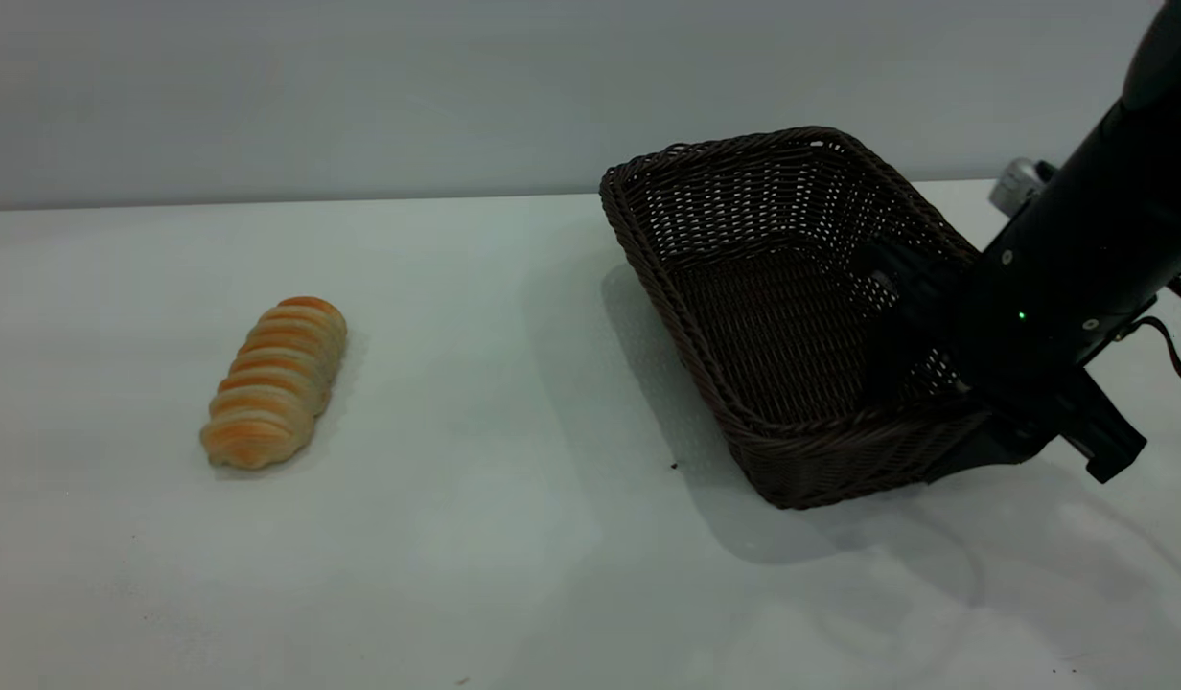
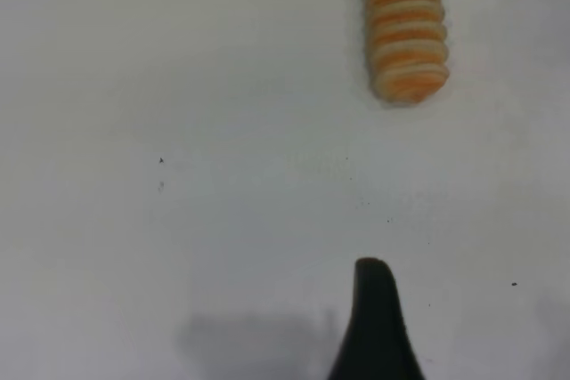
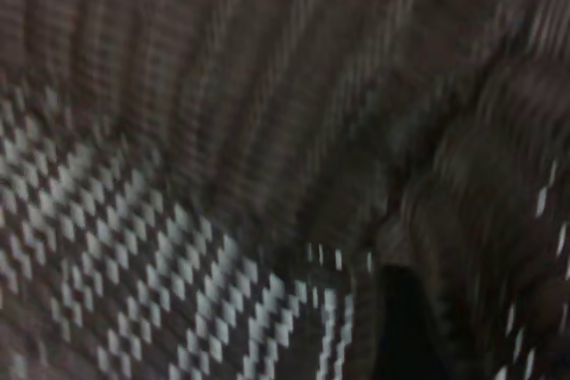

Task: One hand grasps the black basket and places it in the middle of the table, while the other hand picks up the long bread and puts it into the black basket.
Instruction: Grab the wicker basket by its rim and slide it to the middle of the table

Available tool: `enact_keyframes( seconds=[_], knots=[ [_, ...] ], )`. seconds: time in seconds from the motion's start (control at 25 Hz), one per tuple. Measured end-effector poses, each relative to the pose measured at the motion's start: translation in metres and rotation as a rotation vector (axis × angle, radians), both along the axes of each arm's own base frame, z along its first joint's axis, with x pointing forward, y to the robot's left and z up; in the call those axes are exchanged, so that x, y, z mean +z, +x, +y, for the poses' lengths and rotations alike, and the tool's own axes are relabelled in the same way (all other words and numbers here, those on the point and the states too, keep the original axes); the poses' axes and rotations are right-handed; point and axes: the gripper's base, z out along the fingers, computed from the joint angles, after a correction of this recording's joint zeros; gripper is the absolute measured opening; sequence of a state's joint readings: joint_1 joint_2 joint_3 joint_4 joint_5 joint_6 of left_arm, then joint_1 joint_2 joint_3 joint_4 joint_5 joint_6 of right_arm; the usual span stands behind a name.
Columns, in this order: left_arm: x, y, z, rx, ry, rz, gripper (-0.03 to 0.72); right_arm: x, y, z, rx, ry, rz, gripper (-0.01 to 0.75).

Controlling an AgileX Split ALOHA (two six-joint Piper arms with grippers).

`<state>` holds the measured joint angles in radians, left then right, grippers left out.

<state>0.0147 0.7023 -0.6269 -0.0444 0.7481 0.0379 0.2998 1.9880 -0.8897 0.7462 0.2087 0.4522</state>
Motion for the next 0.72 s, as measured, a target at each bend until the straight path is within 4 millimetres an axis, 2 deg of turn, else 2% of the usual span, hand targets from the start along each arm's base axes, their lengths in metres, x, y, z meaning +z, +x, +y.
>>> enact_keyframes(
  seconds=[0.12, 0.2, 0.32, 0.4, 0.72],
  knots=[
    [0.000, 0.000, 0.000, 0.000, 0.000, 0.000, 0.590, -0.007, 0.006, -0.015, -0.057, -0.014, -0.003, 0.433],
    [0.000, 0.000, 0.000, 0.000, 0.000, 0.000, 0.590, -0.008, 0.009, -0.025, -0.084, -0.018, -0.005, 0.377],
    [0.000, 0.000, 0.000, 0.000, 0.000, 0.000, 0.590, -0.007, 0.011, -0.035, -0.088, -0.025, -0.011, 0.194],
    [0.000, 0.000, 0.000, 0.000, 0.000, 0.000, 0.590, -0.001, 0.014, -0.038, -0.098, -0.027, -0.045, 0.113],
    [0.000, 0.000, 0.000, 0.001, -0.001, 0.000, 0.590, 0.015, 0.017, -0.035, 0.097, -0.080, -0.116, 0.109]
  ],
)
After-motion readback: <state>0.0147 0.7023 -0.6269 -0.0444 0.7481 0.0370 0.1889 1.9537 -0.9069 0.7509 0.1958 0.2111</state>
